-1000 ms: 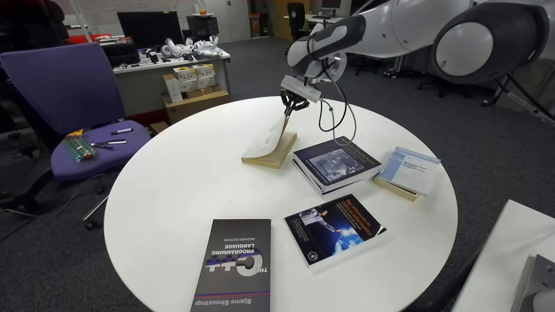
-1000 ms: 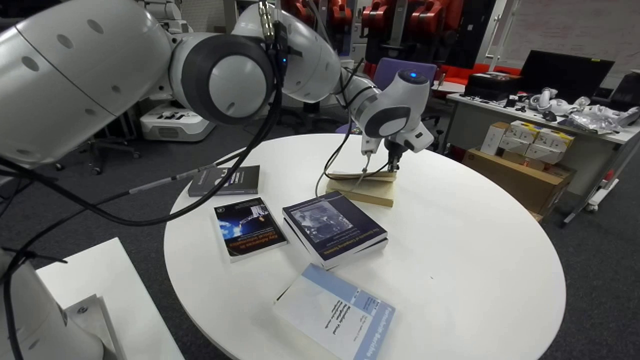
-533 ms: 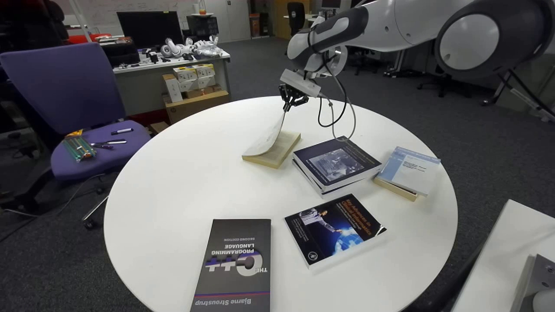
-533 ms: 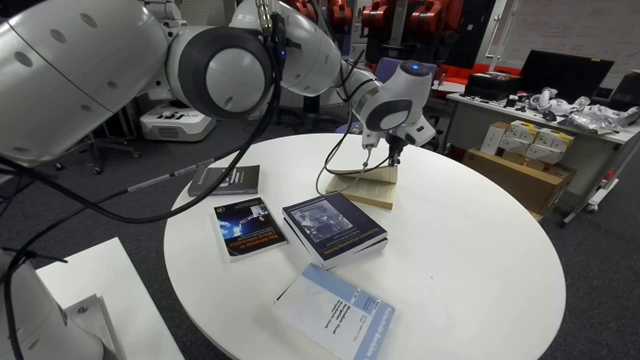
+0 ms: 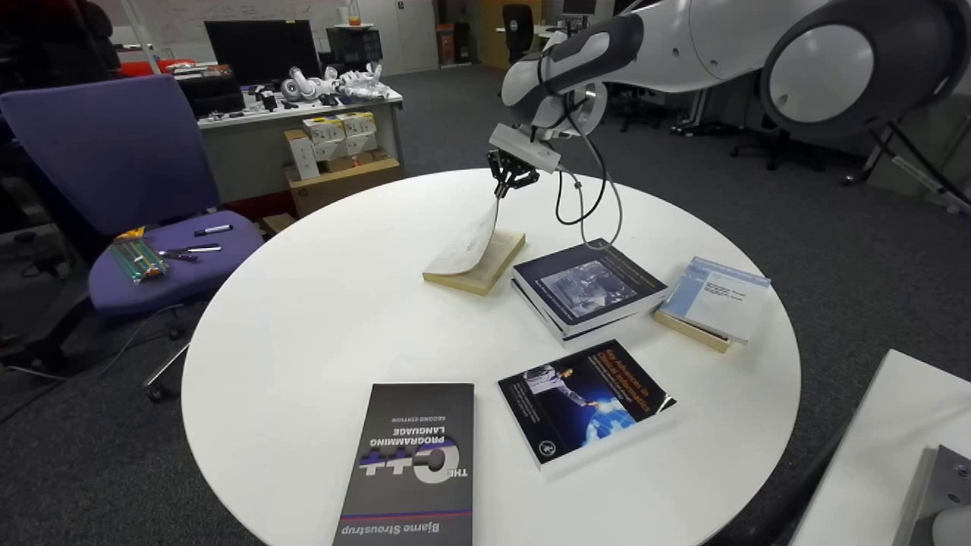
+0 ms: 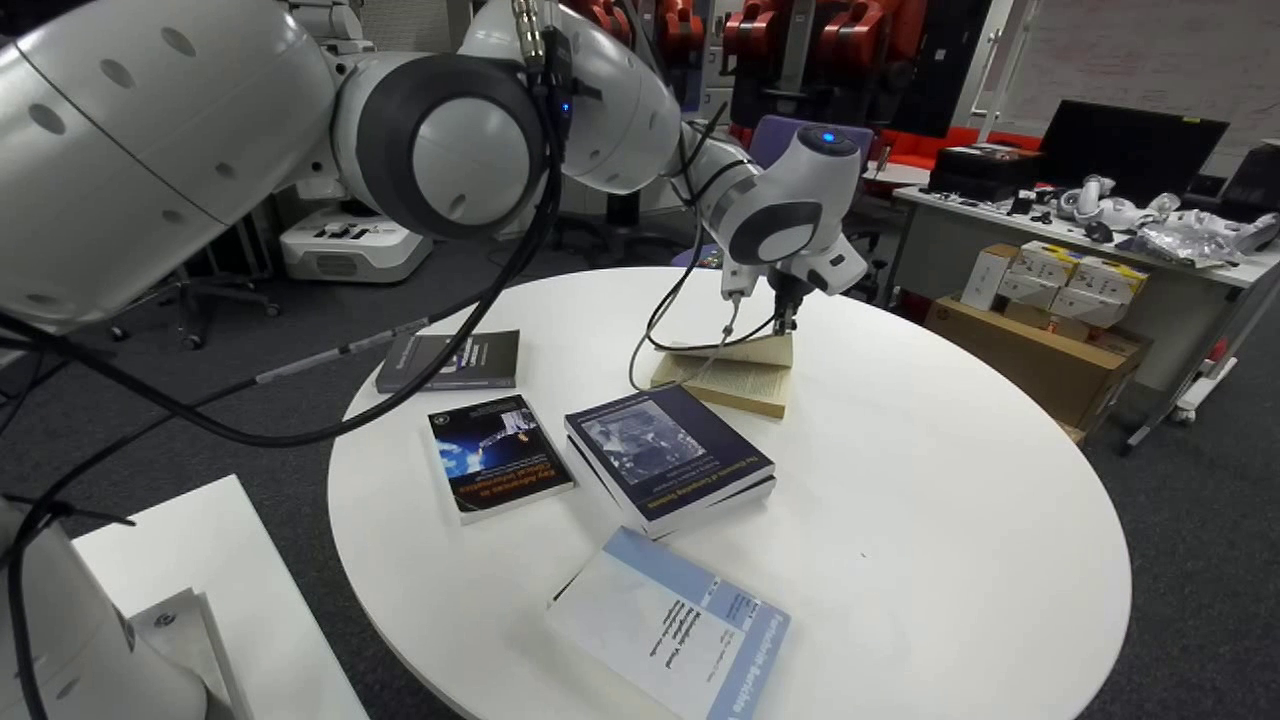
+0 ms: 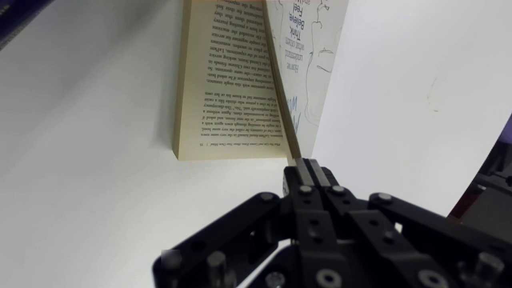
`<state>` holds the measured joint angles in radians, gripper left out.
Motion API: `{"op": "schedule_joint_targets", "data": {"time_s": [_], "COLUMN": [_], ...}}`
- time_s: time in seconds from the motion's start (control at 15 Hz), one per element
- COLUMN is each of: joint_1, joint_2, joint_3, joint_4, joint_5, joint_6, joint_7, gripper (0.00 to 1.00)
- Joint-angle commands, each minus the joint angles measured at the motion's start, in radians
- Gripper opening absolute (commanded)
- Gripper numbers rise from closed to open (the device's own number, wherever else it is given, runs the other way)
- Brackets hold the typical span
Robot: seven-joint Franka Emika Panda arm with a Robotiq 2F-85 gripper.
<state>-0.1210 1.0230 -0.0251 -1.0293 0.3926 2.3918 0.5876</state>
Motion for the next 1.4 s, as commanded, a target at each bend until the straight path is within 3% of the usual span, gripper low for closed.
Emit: {"op": "schedule_joint_targets", "data": {"time_s": [0.0,0.67,0.73,0.87,1.33], "joint_1": [0.007,0.007,0.008,0.009,0.013], "joint_2": [0.013,0.147,0.147,0.150,0.156], "joint_3": [-0.019,-0.053,-0.054,-0.056,-0.069], "joint_4": [-0.010,0.064,0.066,0.073,0.110], "joint_5": [-0.022,-0.079,-0.083,-0.090,-0.104], "joint_6": [-0.043,-0.178,-0.181,-0.172,-0.118], "joint_7": [0.057,0.196,0.201,0.214,0.275], "gripper": [0.00,0.00,0.26,0.33,0.85]}}
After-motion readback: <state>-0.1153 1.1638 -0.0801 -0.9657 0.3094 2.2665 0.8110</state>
